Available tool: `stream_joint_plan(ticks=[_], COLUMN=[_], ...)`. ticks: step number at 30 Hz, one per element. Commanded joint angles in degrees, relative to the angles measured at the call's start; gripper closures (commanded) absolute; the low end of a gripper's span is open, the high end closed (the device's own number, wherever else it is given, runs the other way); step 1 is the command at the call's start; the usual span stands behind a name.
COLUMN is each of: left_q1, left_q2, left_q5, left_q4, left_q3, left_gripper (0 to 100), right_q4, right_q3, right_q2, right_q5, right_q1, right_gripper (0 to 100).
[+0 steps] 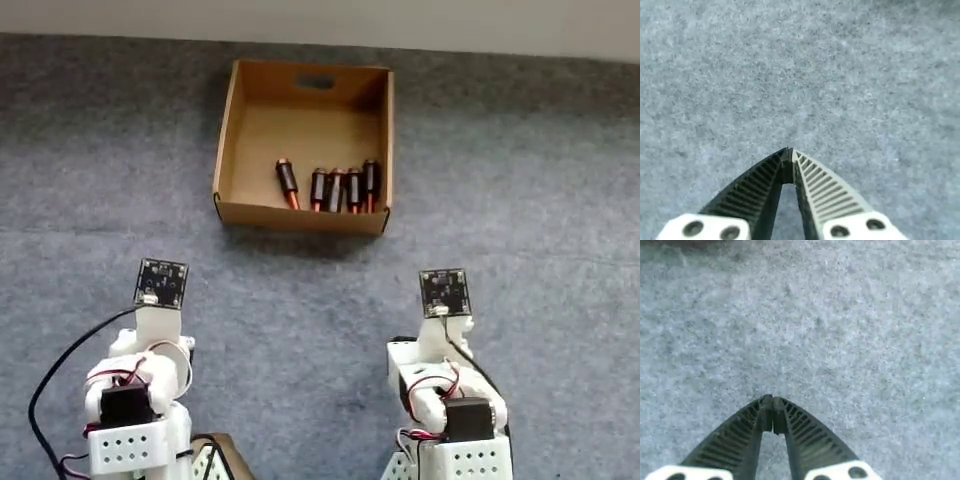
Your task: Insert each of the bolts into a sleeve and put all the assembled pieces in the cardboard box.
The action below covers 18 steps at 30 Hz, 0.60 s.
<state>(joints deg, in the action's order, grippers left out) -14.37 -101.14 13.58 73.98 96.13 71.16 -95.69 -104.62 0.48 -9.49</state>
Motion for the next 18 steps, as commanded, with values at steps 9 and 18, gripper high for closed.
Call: stream_joint_plan(ticks=[9, 18], left_q1=[2.77, 2.77], left_q2=[0.31, 0.31], left_q5=[-0.35, -14.07], left_q4=[0.44, -0.44], left_q3=[0.92, 1.19], left_gripper=[99, 99], right_q4=[0.13, 0.13], right_q3=[-7.96, -7.96], right_q2=[-0.4, -0.4], right_q5=[0.62, 0.62], right_q1=[0.48, 0.48], right_gripper=[98.8, 98.8])
